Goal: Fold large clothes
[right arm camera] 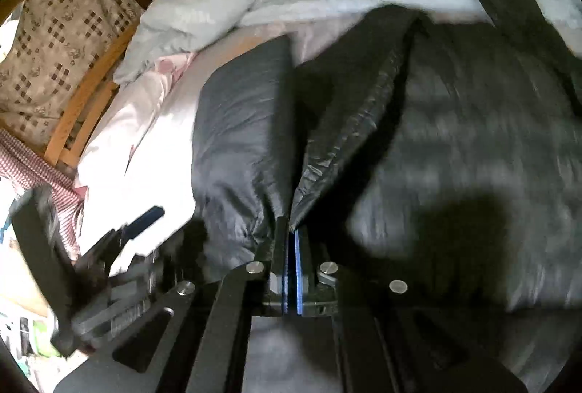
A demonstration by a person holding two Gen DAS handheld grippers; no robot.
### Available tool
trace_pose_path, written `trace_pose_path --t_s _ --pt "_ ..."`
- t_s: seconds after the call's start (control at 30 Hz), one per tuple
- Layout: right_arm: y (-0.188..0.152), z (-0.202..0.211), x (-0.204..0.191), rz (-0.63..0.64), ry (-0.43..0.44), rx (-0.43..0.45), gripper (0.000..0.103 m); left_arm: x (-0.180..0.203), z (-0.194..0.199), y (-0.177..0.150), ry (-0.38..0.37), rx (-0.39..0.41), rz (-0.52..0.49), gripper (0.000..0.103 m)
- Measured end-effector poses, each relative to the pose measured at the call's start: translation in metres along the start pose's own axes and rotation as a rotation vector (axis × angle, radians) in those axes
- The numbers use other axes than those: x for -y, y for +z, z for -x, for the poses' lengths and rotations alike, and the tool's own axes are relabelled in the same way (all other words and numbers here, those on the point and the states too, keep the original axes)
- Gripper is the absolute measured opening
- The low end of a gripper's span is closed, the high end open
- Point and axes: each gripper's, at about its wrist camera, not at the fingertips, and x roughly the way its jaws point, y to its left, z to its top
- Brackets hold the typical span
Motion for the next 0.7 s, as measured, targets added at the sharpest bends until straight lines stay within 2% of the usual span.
trace_pose_path --t_s 0.07,0.13,0.2,0.23,0.27,0.3,0.37,0.47,0.57,0.7 --pt "-0.013 0.000 0.007 -0.004 0.020 -0.051 0.010 0.001 0.002 -0.001 -0.006 0.014 0.000 0.078" --pt "-0.021 0.004 0.011 0.017 0.002 -0.057 0.015 0.004 0.004 0.000 -0.022 0.033 -0.003 0.078" --pt "-0.024 0.015 0.016 0.043 -0.033 -0.025 0.026 0.008 0.004 0.000 -0.035 0.044 -0.020 0.078" --pt "-0.024 0.020 0.018 0.053 -0.042 -0.011 0.028 0.011 0.002 -0.001 -0.026 0.041 -0.037 0.078" --pt "-0.021 0.027 0.020 0.067 -0.063 0.011 0.035 0.014 -0.003 -0.003 -0.001 0.031 -0.054 0.078" --pt "-0.017 0.034 0.022 0.075 -0.097 0.042 0.048 0.016 -0.010 -0.005 0.025 0.013 -0.063 0.078" --pt "-0.002 0.048 0.028 0.081 -0.151 0.120 0.057 0.014 -0.025 -0.005 0.049 -0.038 -0.043 0.078" --pt "0.037 0.058 0.039 0.070 -0.224 0.186 0.057 0.003 -0.041 -0.004 0.048 -0.086 0.025 0.078" --pt "0.082 0.051 0.051 0.014 -0.255 0.228 0.058 -0.004 -0.047 -0.005 0.032 -0.110 0.058 0.079" --pt "0.138 0.014 0.065 -0.034 -0.259 0.217 0.057 -0.005 -0.048 -0.005 0.039 -0.115 0.051 0.079"
